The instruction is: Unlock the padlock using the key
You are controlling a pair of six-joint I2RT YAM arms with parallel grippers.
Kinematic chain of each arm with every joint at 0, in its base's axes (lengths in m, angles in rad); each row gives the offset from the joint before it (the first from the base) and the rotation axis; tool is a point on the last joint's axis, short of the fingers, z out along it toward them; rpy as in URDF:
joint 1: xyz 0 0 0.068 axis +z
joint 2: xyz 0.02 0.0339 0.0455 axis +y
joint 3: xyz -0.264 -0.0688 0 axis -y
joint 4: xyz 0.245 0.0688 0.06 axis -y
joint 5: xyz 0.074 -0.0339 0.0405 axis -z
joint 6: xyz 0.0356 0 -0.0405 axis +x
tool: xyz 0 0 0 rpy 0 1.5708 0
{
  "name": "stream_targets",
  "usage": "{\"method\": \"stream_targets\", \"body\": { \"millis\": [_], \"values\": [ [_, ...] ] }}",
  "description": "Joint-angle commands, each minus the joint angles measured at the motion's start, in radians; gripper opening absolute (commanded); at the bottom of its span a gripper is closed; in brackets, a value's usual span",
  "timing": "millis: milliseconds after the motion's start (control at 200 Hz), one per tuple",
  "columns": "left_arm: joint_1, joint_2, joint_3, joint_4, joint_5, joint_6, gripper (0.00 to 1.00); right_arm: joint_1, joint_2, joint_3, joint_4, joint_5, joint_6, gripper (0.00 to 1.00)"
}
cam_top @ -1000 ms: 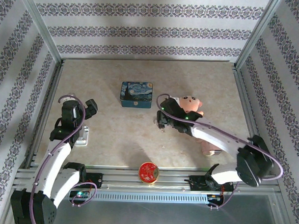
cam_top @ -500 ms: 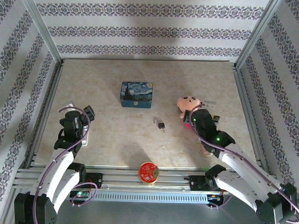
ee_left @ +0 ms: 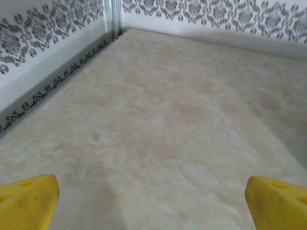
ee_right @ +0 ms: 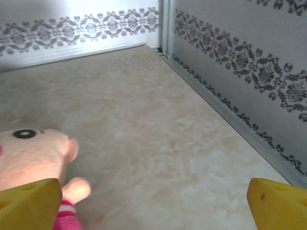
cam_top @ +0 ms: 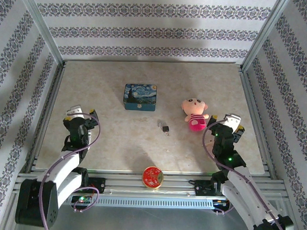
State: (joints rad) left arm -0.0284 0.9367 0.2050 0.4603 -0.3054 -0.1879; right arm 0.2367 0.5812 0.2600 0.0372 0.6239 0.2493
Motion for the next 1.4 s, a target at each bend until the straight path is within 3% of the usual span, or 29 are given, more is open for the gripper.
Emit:
{"method": "stream_targets", "body": {
  "millis": [0, 420, 670, 855, 900, 1199, 1394],
  "values": [
    [0.018, 0.085, 0.028, 0.148, 0.049, 0.07, 0.99, -0.063, 0.018, -0.031, 0.129, -0.078, -0.053, 0.98],
    [0.044, 0.378, 0.045, 0.453, 0.194, 0.133, 0.99, -0.187, 0.256, -0.03, 0.421, -0.205, -0.1, 0.98],
    [0.075, 0.554, 0.095, 0.559, 0.289, 0.112, 0.99, -0.192, 0.465, -0.03, 0.685, -0.309, -0.139, 0.98],
    [0.079, 0.661, 0.173, 0.523, 0.413, 0.159, 0.99, -0.194, 0.565, -0.035, 0.807, -0.319, -0.139, 0.98],
    [0.074, 0.652, 0.181, 0.485, 0.464, 0.181, 0.99, -0.194, 0.601, -0.035, 0.839, -0.32, -0.146, 0.98],
    [0.074, 0.656, 0.175, 0.504, 0.468, 0.181, 0.99, -0.194, 0.839, -0.012, 1.023, -0.332, -0.163, 0.98],
    [0.074, 0.657, 0.175, 0.501, 0.467, 0.181, 0.99, -0.197, 0.836, 0.004, 0.983, -0.343, -0.16, 0.98]
  ]
}}
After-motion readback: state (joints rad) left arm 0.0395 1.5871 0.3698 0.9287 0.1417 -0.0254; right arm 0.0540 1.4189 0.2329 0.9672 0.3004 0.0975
